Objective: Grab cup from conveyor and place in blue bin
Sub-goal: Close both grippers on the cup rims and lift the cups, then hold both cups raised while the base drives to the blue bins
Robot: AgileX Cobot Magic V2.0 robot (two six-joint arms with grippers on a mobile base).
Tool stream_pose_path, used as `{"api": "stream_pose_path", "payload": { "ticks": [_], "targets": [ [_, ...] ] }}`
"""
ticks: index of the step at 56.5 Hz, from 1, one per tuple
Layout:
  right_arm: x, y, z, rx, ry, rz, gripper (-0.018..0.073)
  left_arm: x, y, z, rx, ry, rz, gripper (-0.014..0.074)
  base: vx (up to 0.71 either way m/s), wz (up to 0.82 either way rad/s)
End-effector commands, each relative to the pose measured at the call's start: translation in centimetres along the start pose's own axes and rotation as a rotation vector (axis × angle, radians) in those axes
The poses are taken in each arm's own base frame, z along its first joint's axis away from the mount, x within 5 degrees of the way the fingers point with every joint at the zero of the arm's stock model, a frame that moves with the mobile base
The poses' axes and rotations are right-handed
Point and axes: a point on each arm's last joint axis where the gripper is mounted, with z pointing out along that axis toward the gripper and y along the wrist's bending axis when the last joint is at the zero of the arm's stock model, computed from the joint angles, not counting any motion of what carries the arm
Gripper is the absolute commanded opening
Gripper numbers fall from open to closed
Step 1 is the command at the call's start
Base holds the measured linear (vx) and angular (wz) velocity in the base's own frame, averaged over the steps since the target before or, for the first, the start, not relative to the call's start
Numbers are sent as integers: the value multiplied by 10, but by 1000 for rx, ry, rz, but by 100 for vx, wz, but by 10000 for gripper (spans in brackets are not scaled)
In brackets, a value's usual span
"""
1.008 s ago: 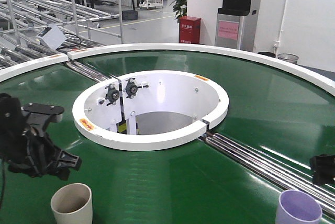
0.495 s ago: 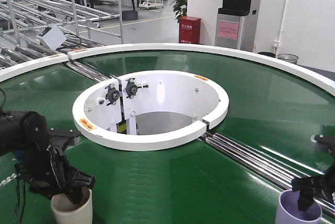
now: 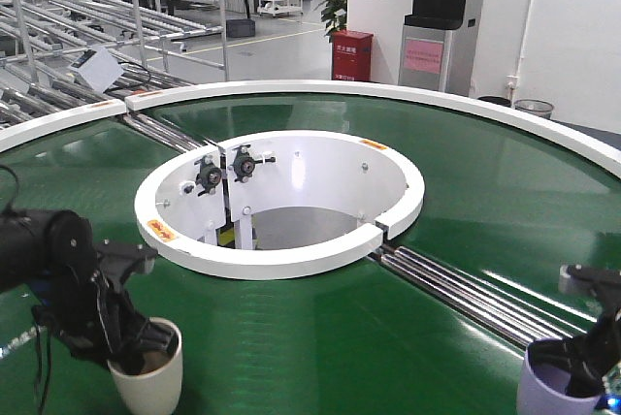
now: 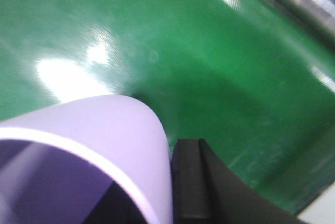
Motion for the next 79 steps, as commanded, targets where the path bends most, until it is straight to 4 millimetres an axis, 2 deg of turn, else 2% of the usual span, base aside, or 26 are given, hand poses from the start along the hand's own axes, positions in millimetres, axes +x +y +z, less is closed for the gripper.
{"api": "stream_pose_path", "payload": {
  "ticks": [1, 9, 12, 18, 26, 33, 79],
  "targets": [
    [-8, 6, -56, -45, -205, -23, -13, -10, -9, -71, 12, -244, 21, -1, 0, 0],
    [3, 11, -112, -80, -360, -37, -12, 1, -13, -137, 9, -421, 36, -1, 0, 0],
    [12, 13, -139, -88, -436, -44, -12, 8, -14, -158, 7, -475, 40, -1, 0, 0],
    [32, 14, -181, -97, -543, -59, -12, 27, -16, -205, 7, -593, 47, -1, 0, 0],
    [58, 14, -221, -107, -652, -74, -9, 47, -17, -238, -7, -657, 54, 0, 0, 0],
    [69, 15, -236, -112, -695, -78, -9, 51, -17, -243, -6, -666, 55, 1, 0, 0],
    [71, 16, -234, -134, -664, -64, -9, 52, -17, -239, -5, -627, 56, 1, 0, 0]
  ]
}}
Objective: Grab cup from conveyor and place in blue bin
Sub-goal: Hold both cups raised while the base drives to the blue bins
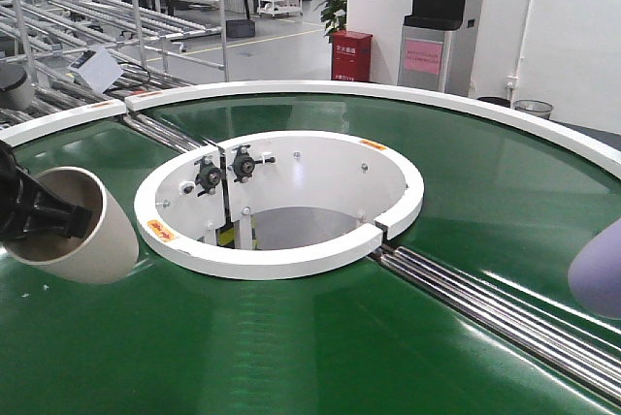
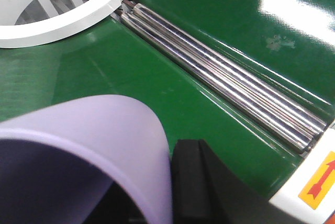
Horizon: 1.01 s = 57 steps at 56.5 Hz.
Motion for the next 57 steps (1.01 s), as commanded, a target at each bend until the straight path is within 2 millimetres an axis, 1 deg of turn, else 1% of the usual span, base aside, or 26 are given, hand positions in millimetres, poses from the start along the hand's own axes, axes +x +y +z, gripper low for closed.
{"api": "stream_pose_path", "payload": {
  "ticks": [1, 15, 26, 31, 42, 57],
  "targets": [
    [-12, 2, -12, -9, -113, 0, -9, -12, -2, -19, 3, -126, -2, 1, 0, 0],
    [-12, 2, -12, -9, -113, 0, -9, -12, -2, -19, 3, -126, -2, 1, -3, -6],
    [-12, 2, -12, -8, -114, -2, -9, -11, -2, -21, 6, -122, -3, 1, -10, -21],
    [-13, 2, -8, -12, -105, 4, -9, -11, -2, -20, 3, -118, -2, 1, -14, -29],
    [-13, 2, -6, -10, -99, 4, -9, -11, -2, -20, 4, -115, -1, 1, -16, -46],
    [-13, 2, -6, -8, -99, 2, -9, -11, -2, -20, 4, -115, -1, 1, -20, -62]
  ]
}}
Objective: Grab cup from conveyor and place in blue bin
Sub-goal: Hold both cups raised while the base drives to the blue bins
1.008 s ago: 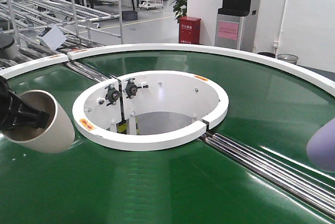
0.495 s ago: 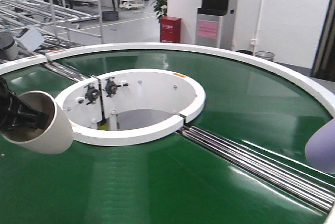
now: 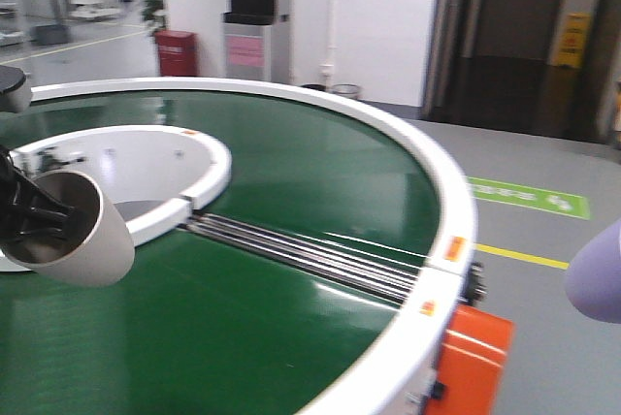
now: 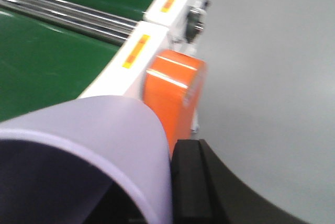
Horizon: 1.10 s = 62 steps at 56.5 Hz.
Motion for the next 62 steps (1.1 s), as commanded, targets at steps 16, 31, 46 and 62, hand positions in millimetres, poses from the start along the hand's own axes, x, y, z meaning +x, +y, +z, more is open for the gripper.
{"api": "stream_pose_path", "payload": {
  "ticks": [16, 31, 46, 62],
  "targets": [
    [-13, 2, -14, -6, -122, -6, -9, -11, -3, -21, 11, -126, -6, 1, -20, -65],
    [-13, 2, -15, -6, -122, -6, -9, -11, -3, -21, 11, -126, -6, 1, -16, -60],
    [-13, 2, -15, -6, -122, -6, -9, -11, -3, -21, 11, -126, -6, 1, -13, -52],
    [-13, 2, -14, -6, -121, -6, -9, -11, -3, -21, 11, -126, -6, 1, -8, -50]
  ]
}}
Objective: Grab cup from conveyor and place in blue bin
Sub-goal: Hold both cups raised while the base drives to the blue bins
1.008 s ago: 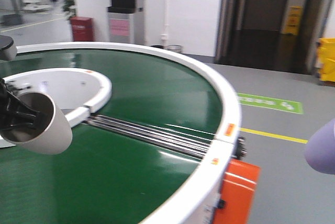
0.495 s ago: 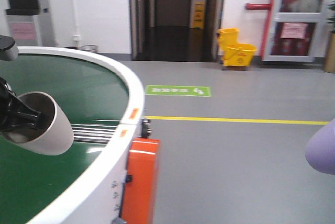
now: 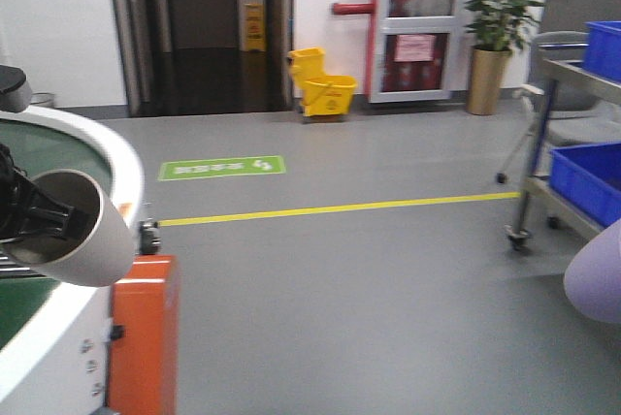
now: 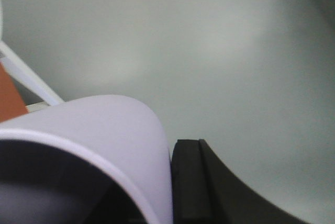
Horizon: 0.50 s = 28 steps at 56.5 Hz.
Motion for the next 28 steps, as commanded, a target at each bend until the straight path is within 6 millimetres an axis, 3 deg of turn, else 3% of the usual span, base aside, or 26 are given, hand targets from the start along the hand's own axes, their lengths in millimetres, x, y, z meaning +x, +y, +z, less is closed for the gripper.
{"api": "stream_pose_path", "payload": {
  "ticks": [1, 28],
  "targets": [
    [-13, 3, -14, -8, -121, -5, -9, -11, -2, -21, 10, -126, -6, 1, -5, -51],
    [-12, 3, -16, -8, -124, -6, -9, -11, -2, -21, 10, -125, -6, 1, 6, -55]
  ]
}}
